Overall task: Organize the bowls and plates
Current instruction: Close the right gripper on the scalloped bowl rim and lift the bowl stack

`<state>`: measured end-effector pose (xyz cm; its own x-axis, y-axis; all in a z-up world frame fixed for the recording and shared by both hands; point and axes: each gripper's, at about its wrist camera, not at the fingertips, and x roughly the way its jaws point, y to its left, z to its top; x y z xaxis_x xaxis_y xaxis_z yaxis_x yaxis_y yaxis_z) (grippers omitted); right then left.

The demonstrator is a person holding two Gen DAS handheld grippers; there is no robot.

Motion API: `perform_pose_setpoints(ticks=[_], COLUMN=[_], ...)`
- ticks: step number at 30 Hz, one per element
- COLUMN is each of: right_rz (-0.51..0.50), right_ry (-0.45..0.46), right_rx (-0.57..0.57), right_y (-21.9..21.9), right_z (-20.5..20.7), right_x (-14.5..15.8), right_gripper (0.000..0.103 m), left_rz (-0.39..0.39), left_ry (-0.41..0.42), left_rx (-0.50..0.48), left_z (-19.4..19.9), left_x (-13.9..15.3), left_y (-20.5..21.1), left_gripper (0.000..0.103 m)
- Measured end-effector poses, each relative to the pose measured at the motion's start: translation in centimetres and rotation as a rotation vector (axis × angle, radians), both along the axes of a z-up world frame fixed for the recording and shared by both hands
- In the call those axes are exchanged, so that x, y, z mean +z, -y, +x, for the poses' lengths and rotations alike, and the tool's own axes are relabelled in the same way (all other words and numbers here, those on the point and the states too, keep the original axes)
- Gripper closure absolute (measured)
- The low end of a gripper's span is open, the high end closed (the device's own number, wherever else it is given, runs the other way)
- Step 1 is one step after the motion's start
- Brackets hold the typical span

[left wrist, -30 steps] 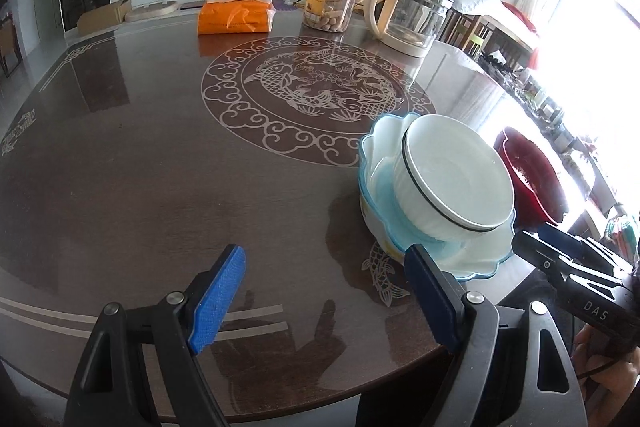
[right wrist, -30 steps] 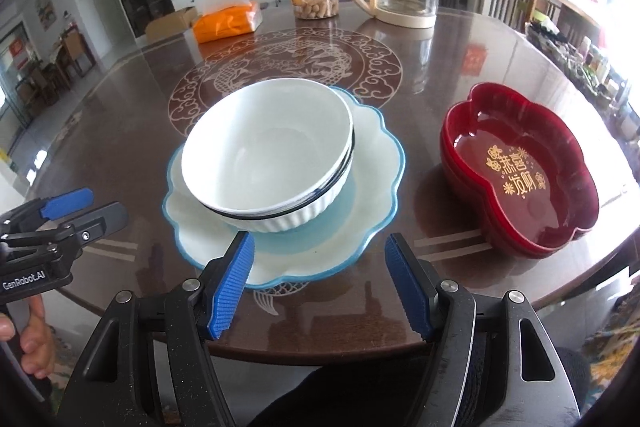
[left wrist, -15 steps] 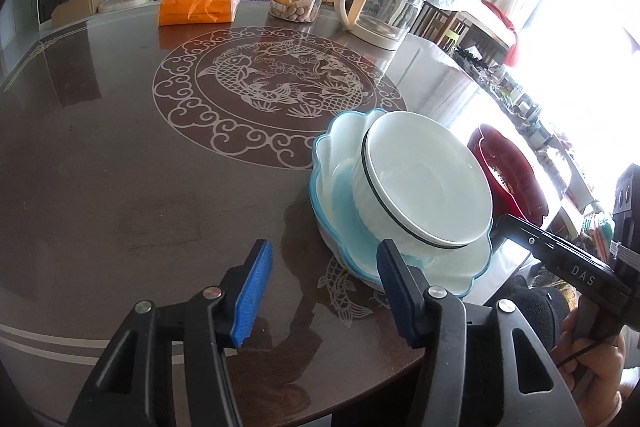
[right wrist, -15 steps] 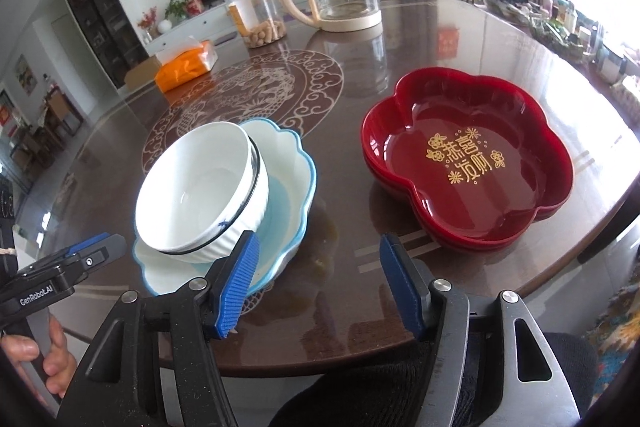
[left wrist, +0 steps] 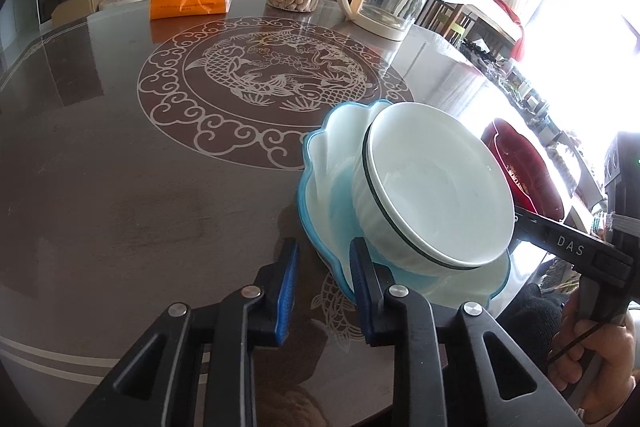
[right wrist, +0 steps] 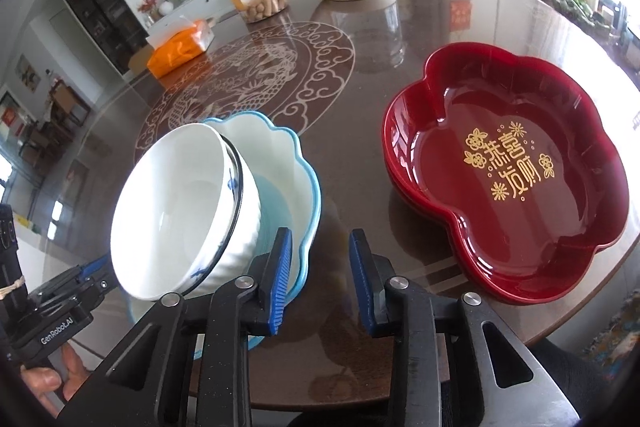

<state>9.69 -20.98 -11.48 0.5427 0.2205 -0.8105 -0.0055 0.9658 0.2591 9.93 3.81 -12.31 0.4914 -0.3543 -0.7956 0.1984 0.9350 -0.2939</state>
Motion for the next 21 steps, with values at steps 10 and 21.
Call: perform_pose_setpoints(ticks=[10,21], right_rz=[-0.03,-0.031], right_ry=[0.026,0.026], right_rx=[0.004,0.005], right_y=[-0.2,-0.2], right_z=[-0.1,-0.2], right_x=[0.1,0.0], right_gripper=[0.076,0.074], left_rz=[0.038,0.071], left_ry=[-0.001,-0.001], left_rx=[0.016,0.013], left_z=[0.4,0.7], left_x=[-0.1,-0.3], left_y=[0.6,1.1], left_gripper=[0.078,0.078])
